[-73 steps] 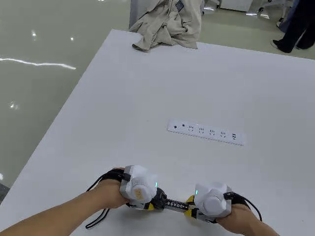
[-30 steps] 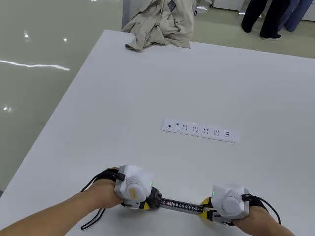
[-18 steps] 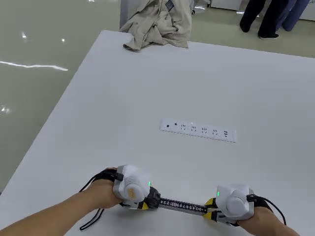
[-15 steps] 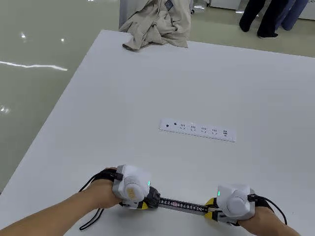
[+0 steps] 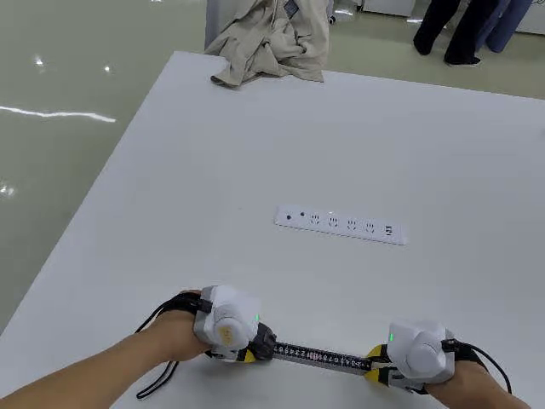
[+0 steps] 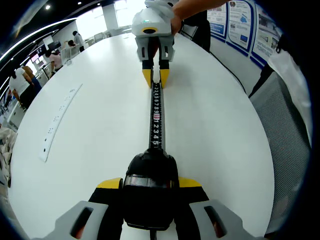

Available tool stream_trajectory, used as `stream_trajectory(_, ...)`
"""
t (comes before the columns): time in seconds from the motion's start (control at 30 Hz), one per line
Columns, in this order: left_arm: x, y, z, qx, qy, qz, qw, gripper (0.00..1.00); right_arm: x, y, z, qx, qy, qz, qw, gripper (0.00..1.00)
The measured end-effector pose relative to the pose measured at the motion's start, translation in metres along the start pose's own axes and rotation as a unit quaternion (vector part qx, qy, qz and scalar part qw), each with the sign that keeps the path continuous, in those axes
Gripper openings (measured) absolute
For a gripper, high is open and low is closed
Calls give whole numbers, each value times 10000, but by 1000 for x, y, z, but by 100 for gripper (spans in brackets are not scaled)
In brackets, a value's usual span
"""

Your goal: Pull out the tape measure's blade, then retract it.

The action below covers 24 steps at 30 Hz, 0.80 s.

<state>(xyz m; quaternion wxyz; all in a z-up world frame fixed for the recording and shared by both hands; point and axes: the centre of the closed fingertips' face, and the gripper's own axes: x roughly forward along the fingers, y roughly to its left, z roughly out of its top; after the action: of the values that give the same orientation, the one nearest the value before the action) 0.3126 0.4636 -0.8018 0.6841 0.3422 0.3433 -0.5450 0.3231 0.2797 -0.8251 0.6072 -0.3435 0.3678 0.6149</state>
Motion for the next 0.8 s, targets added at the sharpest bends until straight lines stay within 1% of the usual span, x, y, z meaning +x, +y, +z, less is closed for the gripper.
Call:
stream_trajectory(0.3, 1, 0, -1, 0, 4, -7, 10000, 37, -7, -1, -12, 70, -12, -34, 10000, 12)
stream_trajectory(0.53, 1, 0, -1, 13, 16, -14, 10000, 37, -10, -1, -15, 100, -17, -58, 9999, 11)
stream_trajectory(0.8, 0, -1, 0, 17, 13, -17, 10000, 37, -15, -2, -25, 184, -16, -88, 9998, 11)
